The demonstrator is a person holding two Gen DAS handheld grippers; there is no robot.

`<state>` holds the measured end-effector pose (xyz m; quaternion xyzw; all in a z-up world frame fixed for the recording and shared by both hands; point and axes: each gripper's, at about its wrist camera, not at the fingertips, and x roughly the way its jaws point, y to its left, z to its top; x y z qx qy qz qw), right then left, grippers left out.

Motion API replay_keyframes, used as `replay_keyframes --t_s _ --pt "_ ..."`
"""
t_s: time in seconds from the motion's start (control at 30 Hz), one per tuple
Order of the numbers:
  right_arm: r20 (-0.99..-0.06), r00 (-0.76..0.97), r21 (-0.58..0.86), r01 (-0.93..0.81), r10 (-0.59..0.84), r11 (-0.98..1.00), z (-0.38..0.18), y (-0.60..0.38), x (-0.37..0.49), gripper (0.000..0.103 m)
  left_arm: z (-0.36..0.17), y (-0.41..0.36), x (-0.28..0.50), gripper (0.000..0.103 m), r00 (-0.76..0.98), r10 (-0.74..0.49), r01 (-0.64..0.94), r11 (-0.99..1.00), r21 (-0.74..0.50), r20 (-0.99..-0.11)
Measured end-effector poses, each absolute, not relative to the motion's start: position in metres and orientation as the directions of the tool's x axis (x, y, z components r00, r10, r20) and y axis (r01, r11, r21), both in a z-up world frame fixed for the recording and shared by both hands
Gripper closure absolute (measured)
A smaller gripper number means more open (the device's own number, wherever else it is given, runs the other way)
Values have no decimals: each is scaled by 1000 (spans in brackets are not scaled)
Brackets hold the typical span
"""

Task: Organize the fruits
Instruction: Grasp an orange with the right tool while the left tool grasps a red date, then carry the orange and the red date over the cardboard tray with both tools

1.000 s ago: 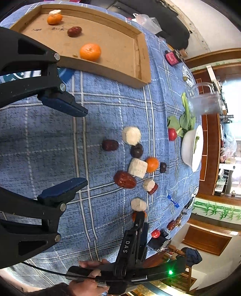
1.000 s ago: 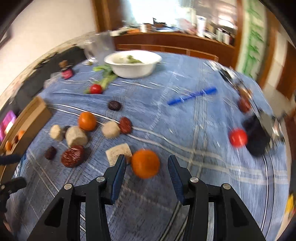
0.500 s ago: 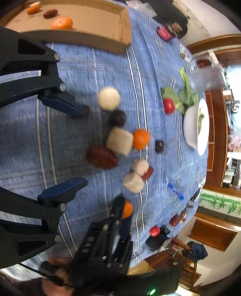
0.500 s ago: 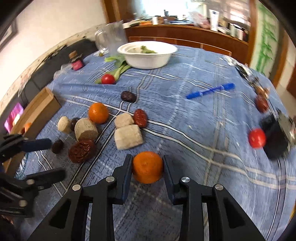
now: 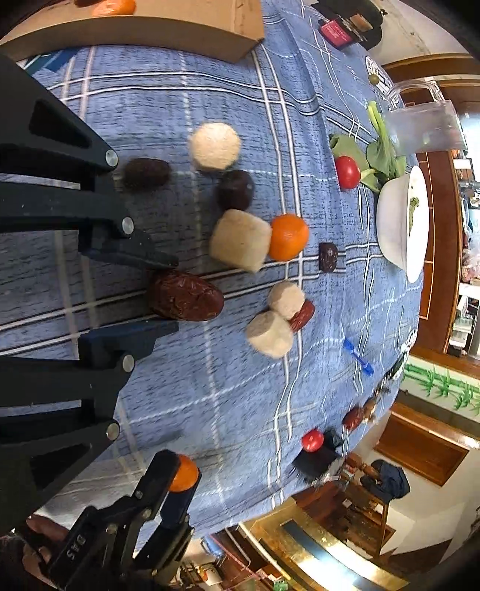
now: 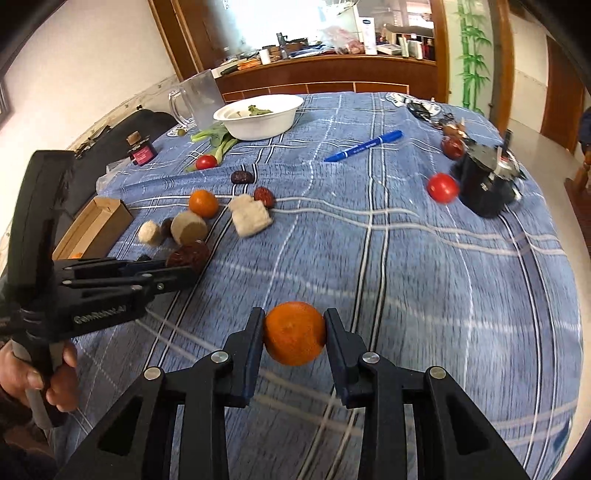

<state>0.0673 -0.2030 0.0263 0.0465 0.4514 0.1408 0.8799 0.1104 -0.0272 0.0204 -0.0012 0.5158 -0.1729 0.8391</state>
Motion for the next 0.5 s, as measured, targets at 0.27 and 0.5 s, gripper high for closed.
replay_keyframes --t_s 0.27,0.5 --pt "-783 574 192 -143 240 971 33 -194 29 68 33 -13 46 77 400 -326 361 915 -179 -856" --pt "-807 549 192 -105 218 976 27 -176 -5 68 38 12 8 77 403 -351 367 908 -202 -845"
